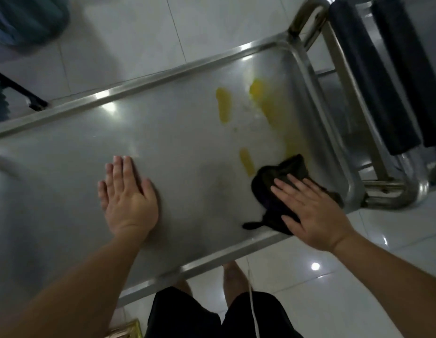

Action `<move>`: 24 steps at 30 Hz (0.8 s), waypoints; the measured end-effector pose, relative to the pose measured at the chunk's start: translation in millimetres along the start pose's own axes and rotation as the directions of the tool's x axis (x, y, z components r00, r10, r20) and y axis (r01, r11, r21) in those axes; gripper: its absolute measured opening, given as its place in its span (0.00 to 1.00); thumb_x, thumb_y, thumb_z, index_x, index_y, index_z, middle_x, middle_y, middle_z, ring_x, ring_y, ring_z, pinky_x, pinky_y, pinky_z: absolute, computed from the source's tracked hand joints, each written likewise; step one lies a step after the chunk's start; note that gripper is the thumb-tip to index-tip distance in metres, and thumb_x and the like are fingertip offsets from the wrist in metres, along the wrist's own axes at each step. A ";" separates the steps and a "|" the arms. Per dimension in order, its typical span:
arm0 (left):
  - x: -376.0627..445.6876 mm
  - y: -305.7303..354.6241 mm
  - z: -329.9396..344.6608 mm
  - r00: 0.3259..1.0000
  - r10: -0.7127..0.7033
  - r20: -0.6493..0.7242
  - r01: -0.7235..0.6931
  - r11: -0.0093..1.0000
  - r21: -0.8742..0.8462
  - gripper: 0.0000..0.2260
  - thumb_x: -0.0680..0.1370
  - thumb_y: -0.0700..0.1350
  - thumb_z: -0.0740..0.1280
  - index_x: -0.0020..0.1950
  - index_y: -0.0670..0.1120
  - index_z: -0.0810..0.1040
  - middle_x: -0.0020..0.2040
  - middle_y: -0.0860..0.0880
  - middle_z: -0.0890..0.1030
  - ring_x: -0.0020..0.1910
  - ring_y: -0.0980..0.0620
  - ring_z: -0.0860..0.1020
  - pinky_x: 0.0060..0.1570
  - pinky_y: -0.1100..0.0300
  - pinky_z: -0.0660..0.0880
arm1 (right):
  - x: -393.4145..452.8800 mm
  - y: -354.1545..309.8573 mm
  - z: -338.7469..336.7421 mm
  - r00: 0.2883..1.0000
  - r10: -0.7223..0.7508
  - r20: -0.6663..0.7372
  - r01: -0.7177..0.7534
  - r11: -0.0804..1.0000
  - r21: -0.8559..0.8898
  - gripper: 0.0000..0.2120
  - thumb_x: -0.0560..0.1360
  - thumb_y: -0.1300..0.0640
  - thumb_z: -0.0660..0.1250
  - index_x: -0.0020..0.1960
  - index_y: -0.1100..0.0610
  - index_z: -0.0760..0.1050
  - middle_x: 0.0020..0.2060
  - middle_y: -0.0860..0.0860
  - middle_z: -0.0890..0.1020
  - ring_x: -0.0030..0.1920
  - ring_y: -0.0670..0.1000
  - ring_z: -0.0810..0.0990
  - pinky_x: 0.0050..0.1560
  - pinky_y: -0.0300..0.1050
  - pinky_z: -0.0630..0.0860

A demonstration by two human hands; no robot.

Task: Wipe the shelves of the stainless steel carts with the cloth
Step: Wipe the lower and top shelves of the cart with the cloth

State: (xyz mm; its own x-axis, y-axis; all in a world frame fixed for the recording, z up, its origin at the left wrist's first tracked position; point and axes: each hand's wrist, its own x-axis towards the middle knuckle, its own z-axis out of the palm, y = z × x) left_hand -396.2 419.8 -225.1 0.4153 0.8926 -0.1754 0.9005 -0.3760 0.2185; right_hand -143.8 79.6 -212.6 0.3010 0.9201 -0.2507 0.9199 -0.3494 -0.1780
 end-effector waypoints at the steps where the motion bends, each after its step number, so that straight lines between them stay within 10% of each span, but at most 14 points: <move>1: 0.9 -1.9 2.5 1.000 0.002 -0.009 -0.002 1.000 0.001 0.32 0.83 0.57 0.51 0.87 0.51 0.55 0.87 0.52 0.54 0.86 0.52 0.49 0.83 0.49 0.43 | -0.8 21.5 -4.1 0.997 0.070 -0.014 -0.069 0.997 0.017 0.31 0.83 0.42 0.55 0.83 0.52 0.61 0.82 0.50 0.64 0.82 0.57 0.61 0.79 0.62 0.61; 10: 0.9 -6.3 11.4 0.997 0.020 -0.075 -0.019 1.000 0.011 0.32 0.82 0.56 0.54 0.86 0.51 0.56 0.87 0.51 0.55 0.86 0.52 0.50 0.84 0.48 0.45 | 58.1 -45.3 2.5 0.614 0.773 -0.160 -0.726 0.633 0.270 0.31 0.85 0.41 0.49 0.84 0.53 0.57 0.84 0.54 0.60 0.83 0.60 0.56 0.82 0.63 0.55; 17: 1.1 -9.5 13.4 0.995 0.034 -0.091 -0.035 0.999 -0.007 0.32 0.82 0.55 0.56 0.86 0.50 0.58 0.87 0.51 0.57 0.86 0.52 0.51 0.84 0.49 0.46 | 117.6 -209.3 19.7 0.966 0.206 -0.155 -0.181 0.971 0.159 0.34 0.80 0.43 0.61 0.83 0.52 0.63 0.83 0.49 0.63 0.84 0.59 0.57 0.80 0.64 0.56; 24: -0.2 -8.9 12.5 0.998 0.026 -0.065 -0.027 0.999 -0.017 0.32 0.82 0.56 0.55 0.87 0.51 0.56 0.87 0.53 0.55 0.86 0.54 0.49 0.84 0.50 0.44 | 148.5 -107.6 -3.9 0.953 -0.236 -0.192 0.247 0.969 0.033 0.29 0.79 0.44 0.63 0.78 0.51 0.73 0.78 0.49 0.72 0.79 0.56 0.69 0.79 0.58 0.63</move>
State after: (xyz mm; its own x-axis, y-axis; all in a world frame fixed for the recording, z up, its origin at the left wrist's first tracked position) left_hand -402.8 419.8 -239.1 0.4293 0.8968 -0.1071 0.8865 -0.3958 0.2397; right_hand -197.0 254.5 -226.9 0.1177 0.9929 -0.0143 0.9568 -0.1173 -0.2660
